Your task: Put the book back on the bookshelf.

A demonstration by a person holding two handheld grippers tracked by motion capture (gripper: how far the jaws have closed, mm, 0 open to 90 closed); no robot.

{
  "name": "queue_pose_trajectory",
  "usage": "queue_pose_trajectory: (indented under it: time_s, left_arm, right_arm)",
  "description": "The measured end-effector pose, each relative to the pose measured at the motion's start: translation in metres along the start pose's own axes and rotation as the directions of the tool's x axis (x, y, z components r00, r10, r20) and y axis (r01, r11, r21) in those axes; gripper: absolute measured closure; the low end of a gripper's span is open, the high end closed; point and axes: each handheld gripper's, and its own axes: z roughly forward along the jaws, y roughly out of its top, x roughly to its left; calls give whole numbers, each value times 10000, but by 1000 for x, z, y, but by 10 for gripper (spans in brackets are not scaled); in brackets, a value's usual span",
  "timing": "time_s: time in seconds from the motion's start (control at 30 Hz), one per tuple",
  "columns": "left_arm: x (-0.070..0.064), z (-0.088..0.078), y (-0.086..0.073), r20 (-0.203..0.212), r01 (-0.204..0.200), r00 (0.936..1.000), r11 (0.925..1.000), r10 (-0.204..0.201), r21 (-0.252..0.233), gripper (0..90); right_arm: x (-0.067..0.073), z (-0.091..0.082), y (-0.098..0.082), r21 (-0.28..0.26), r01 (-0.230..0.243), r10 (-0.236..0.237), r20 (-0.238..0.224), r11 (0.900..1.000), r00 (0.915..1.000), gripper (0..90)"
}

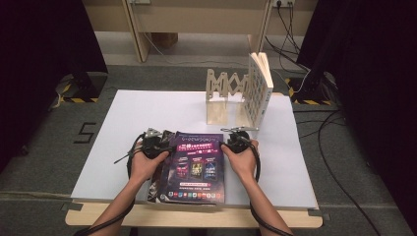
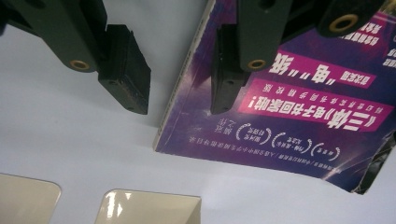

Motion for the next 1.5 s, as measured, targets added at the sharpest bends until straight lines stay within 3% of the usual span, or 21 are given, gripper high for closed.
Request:
queue_pose_trajectory:
  time_s: [0.33, 0.77, 1.1, 1.17, 1.3, 1.5]
  left_arm:
    - [-1, 5, 1, 60, -101, 9999, 9999, 101, 51, 613]
    - [-3, 7, 2, 112, -243, 9996, 9996, 241, 150, 654]
    - [-5, 8, 3, 84, -478, 9988, 9986, 476, 206, 679]
    - [-6, 8, 3, 32, -507, 9987, 9985, 506, 199, 680]
    - [-8, 8, 3, -133, -652, 9978, 9975, 656, 254, 683]
    - [-13, 8, 2, -437, -844, 9954, 9959, 857, 314, 690]
  right_arm:
    - [-4, 14, 10, 299, -803, 820, -595, 9963, 9949, 544]
    - [-7, 29, 26, 569, -976, 1007, -560, 9936, 9933, 500]
    - [-14, 37, 30, 893, -1544, 1636, -1058, 9840, 9808, 491]
    - [-15, 37, 30, 830, -1526, 1617, -1170, 9848, 9799, 502]
    - [-13, 30, 33, 686, -1272, 1336, -981, 9895, 9862, 611]
    - [-13, 20, 36, 455, -1240, 1285, -1135, 9912, 9852, 646]
